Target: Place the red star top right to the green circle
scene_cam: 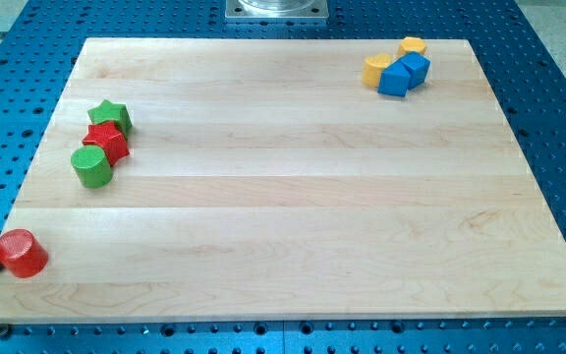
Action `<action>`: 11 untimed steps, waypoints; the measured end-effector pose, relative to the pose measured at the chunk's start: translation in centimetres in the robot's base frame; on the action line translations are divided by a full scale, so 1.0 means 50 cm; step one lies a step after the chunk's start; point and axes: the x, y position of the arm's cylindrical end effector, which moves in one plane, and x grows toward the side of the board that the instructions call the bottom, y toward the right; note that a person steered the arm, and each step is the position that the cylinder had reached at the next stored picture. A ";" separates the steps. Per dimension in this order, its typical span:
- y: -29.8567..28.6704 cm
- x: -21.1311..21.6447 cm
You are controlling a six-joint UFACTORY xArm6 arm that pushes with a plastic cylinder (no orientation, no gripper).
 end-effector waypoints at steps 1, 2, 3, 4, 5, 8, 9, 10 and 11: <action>0.044 -0.005; 0.028 -0.057; 0.037 -0.180; 0.089 -0.258; 0.200 -0.273; 0.214 -0.408; 0.326 -0.461; 0.392 -0.440; 0.348 -0.403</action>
